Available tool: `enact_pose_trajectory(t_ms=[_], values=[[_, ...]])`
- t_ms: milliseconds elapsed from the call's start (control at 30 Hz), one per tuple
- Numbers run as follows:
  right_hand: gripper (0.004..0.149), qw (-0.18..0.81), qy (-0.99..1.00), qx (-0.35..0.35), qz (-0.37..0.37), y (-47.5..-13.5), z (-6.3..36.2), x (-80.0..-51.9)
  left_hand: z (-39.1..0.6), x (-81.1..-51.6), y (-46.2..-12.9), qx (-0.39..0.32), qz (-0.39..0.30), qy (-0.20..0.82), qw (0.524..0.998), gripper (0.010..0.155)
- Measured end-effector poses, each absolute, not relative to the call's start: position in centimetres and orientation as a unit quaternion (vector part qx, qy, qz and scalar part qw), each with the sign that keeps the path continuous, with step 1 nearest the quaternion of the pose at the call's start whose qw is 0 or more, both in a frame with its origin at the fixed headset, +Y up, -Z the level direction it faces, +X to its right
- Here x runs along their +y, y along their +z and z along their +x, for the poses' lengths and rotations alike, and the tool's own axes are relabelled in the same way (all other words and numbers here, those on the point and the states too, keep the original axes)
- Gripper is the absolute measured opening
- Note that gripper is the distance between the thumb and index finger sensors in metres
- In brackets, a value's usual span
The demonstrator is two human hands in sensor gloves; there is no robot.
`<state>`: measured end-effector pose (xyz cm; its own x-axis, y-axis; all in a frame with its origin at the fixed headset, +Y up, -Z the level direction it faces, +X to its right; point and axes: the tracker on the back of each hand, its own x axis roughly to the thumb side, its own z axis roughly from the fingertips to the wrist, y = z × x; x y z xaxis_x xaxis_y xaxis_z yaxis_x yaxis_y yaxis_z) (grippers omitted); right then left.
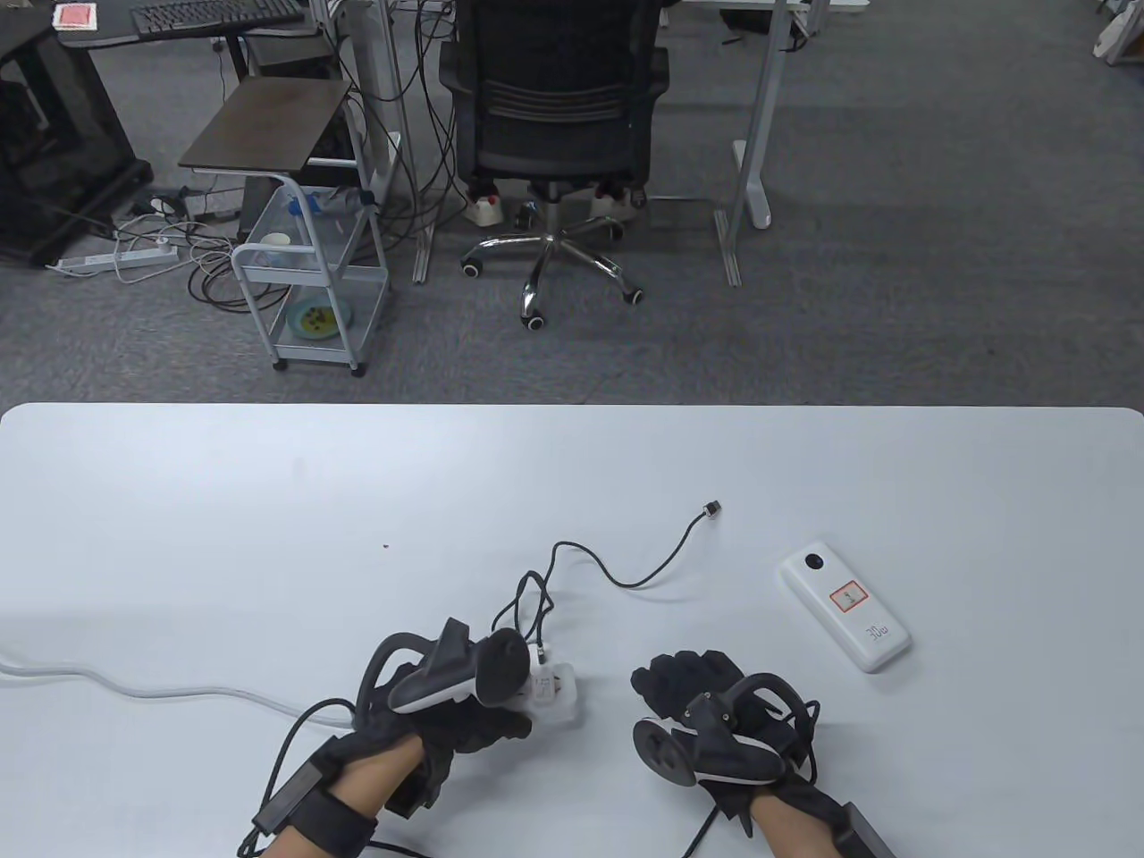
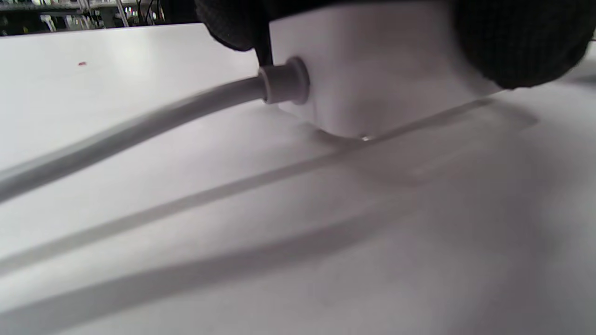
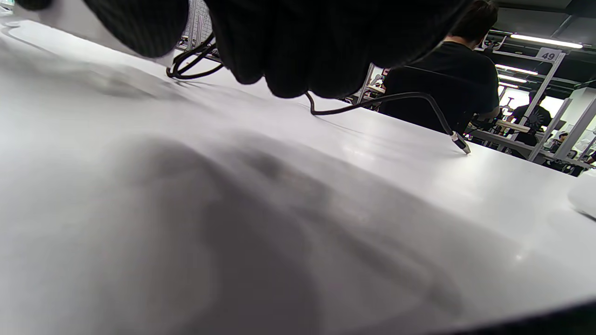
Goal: Unplug the charger and disconnect the battery pack
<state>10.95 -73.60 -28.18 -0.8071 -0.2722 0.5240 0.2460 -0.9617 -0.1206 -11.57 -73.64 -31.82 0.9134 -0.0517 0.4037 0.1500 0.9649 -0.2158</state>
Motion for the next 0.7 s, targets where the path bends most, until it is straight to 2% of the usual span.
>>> enact_pose_trajectory(t_ms=[200,400,700], values=[[0.058,0.135,-0.951,0.022,-0.277,-28.3,11.0,-73.7,-9.6,-74.7,-30.7,-0.221,-0.114,-0.076,0.966,0.082],[0.058,0.138,-0.951,0.021,-0.276,-28.4,11.0,-73.8,-9.3,-74.5,-30.3,-0.225,-0.119,-0.073,0.964,0.082],[0.058,0.14,-0.951,0.023,-0.275,-28.3,11.0,-73.9,-9.0,-74.9,-29.6,-0.226,-0.082,-0.09,0.967,0.081]])
